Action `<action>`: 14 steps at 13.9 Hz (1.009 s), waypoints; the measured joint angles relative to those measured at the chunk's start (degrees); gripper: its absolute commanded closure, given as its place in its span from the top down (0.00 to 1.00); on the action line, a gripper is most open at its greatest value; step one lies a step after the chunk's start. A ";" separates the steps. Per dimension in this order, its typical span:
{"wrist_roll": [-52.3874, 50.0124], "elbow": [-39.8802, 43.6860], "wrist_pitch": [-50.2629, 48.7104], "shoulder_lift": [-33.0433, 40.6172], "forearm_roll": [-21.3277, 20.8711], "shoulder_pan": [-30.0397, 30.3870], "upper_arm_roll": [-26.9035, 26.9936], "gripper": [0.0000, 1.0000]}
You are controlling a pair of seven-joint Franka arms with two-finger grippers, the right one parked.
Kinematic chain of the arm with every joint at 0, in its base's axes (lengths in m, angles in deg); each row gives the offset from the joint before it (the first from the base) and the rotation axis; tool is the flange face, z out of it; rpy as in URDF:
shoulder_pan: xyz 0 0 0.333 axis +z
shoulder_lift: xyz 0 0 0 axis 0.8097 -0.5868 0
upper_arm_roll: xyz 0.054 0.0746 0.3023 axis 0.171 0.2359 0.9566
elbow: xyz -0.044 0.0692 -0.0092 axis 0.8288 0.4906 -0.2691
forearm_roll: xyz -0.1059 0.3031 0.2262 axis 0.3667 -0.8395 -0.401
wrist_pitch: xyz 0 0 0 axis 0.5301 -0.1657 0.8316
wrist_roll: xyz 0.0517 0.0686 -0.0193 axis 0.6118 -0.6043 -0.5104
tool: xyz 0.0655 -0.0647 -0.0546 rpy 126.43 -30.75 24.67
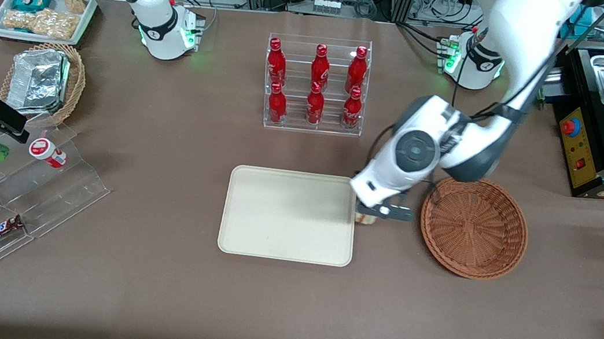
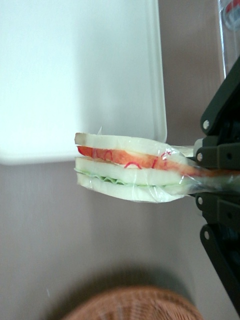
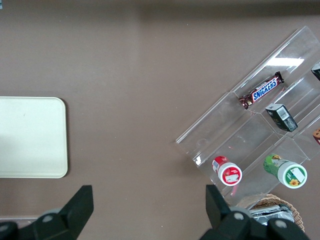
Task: Place sandwich from basket to tray
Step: 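Lift the sandwich and carry it with the left gripper over the tray, then lower the sandwich onto the tray and open the left gripper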
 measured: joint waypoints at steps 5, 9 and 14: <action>-6.01 14.34 0.23 -13.48 -0.33 -8.71 0.30 0.14; -10.88 23.51 0.31 -22.19 -4.02 -11.26 0.44 0.14; -16.16 29.22 3.25 -26.22 -4.38 -12.10 0.44 0.20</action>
